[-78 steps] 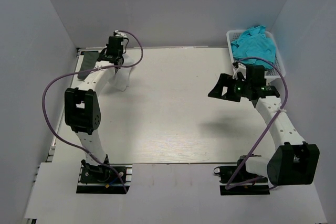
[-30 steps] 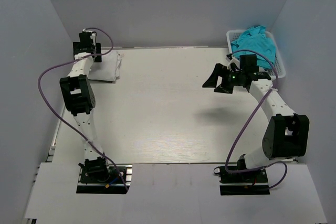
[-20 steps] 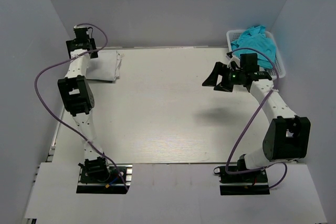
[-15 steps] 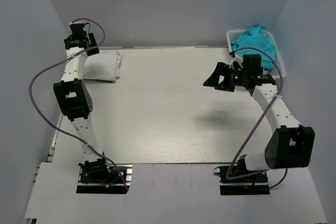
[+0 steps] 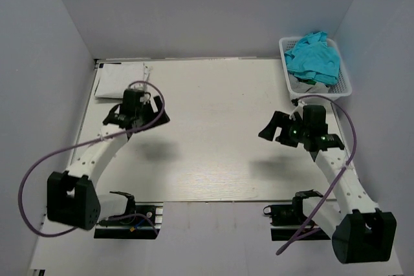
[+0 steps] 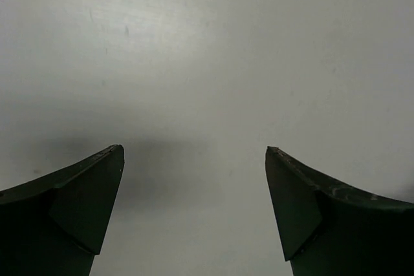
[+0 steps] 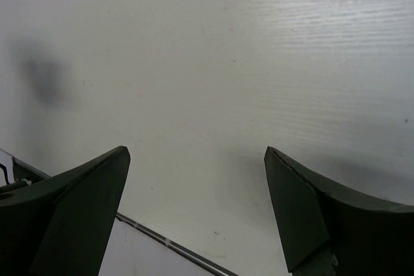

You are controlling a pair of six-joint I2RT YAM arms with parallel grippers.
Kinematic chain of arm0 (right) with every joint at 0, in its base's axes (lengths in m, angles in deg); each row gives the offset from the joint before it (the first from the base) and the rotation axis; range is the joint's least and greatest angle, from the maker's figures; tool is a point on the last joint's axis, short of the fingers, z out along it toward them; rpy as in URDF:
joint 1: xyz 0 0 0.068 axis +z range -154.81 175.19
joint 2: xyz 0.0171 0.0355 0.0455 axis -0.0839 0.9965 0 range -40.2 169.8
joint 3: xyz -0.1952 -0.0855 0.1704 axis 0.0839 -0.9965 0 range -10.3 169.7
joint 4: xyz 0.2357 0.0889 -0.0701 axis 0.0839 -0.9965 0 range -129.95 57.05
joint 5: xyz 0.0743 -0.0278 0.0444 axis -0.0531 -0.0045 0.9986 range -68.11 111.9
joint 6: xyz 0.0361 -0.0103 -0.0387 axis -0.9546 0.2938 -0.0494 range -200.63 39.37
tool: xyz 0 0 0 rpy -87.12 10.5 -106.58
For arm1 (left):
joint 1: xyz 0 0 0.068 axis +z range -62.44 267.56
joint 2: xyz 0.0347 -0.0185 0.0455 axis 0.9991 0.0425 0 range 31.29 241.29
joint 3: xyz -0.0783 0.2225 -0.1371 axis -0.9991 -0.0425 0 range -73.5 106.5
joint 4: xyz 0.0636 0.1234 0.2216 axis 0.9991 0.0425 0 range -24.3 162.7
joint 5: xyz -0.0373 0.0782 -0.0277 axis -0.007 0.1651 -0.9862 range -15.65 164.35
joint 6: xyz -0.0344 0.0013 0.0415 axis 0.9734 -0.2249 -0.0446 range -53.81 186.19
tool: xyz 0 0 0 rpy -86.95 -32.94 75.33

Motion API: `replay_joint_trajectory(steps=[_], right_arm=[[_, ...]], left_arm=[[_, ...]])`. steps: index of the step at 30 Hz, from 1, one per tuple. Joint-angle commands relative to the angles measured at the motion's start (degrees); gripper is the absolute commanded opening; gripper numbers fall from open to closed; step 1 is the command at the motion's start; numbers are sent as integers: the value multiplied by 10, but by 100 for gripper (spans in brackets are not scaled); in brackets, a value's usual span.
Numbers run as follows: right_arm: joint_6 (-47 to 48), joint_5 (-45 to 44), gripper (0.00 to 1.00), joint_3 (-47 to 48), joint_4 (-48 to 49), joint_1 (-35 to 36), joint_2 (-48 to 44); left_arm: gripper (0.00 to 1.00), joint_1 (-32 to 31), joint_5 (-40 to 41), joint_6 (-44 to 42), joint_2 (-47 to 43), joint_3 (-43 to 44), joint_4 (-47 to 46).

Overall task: Fold and stack the t-shirts
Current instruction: Put the neatly folded tshirt into the corner of the board with the left arm

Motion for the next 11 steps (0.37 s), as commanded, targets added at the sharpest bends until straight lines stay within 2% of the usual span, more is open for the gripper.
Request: replay_joint_trajectory(steps=[1,5,7,11], right_arm=[[-26,-19,91,-35,30,0,-53],[-33,-17,91,-60,47,-2,-97],[-35,-16,91,-69,55,0,-117],[-35,-14,91,-81,66,-1,-126]], left_arm=[[100,-10,-11,39,-105,-57,6],[100,-16,-1,31,-223,-76,76],[100,-16,6,31,-275,-76,81],[100,-16,40,25,-302,-82,93]])
